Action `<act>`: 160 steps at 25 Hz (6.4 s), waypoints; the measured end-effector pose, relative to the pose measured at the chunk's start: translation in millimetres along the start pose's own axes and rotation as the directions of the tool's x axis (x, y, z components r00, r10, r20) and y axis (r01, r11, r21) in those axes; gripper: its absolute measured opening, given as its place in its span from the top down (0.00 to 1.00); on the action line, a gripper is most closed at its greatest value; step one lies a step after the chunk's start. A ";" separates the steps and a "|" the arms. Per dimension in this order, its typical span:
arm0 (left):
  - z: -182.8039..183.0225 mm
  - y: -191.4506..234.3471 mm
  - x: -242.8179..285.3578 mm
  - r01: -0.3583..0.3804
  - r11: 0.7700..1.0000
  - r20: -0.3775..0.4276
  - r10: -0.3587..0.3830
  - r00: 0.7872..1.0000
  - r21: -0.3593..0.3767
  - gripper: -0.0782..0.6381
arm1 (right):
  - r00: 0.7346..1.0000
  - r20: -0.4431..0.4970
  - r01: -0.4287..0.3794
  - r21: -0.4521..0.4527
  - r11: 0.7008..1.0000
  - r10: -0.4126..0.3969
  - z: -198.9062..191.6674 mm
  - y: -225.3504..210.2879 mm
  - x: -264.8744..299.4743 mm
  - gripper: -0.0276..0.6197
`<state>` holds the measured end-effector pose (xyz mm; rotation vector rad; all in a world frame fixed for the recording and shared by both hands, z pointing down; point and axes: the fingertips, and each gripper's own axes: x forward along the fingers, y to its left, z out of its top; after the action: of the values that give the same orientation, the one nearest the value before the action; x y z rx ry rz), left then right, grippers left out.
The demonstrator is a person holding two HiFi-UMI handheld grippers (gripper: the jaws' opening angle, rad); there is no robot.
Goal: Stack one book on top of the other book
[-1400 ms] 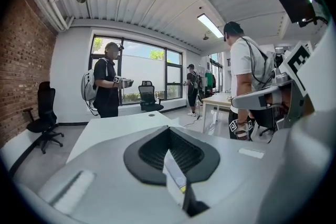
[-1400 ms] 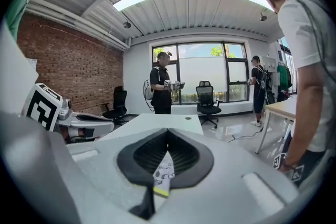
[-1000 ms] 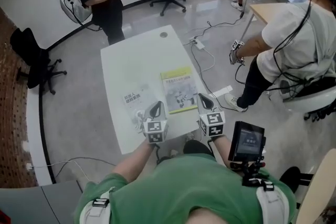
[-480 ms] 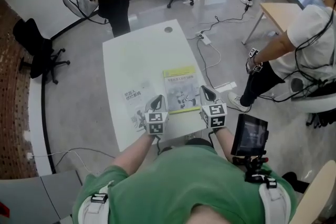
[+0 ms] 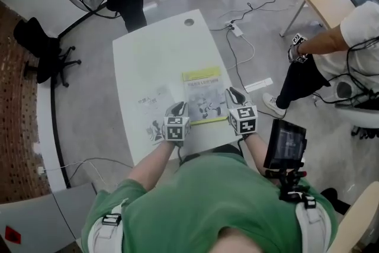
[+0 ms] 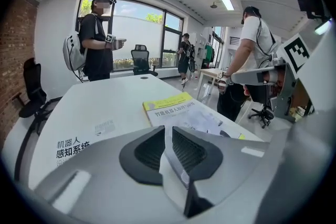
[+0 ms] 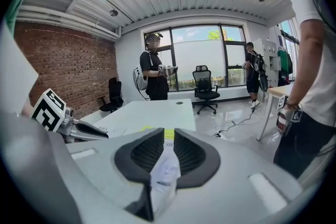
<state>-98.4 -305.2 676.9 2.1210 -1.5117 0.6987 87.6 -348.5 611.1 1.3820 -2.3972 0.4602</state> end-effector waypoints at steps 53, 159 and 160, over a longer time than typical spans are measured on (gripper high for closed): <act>-41.8 -44.3 82.9 0.155 0.988 -0.233 -0.144 0.962 0.029 0.56 | 0.909 -0.401 -0.078 0.108 0.991 0.115 -139.4 -36.3 53.2 0.62; 92.8 -56.9 -93.3 0.396 0.918 0.366 -0.364 0.857 -0.014 0.62 | 0.654 0.227 -0.756 0.217 0.617 0.722 122.1 59.3 -43.7 0.85; 91.1 -49.8 -97.3 0.381 0.924 0.366 -0.352 0.862 -0.009 0.62 | 0.655 0.226 -0.756 0.214 0.619 0.721 122.6 66.7 -39.9 0.85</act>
<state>-64.4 -275.3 542.0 2.4707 -1.2114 0.1129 32.8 -339.5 476.9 0.3974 -3.0318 0.9930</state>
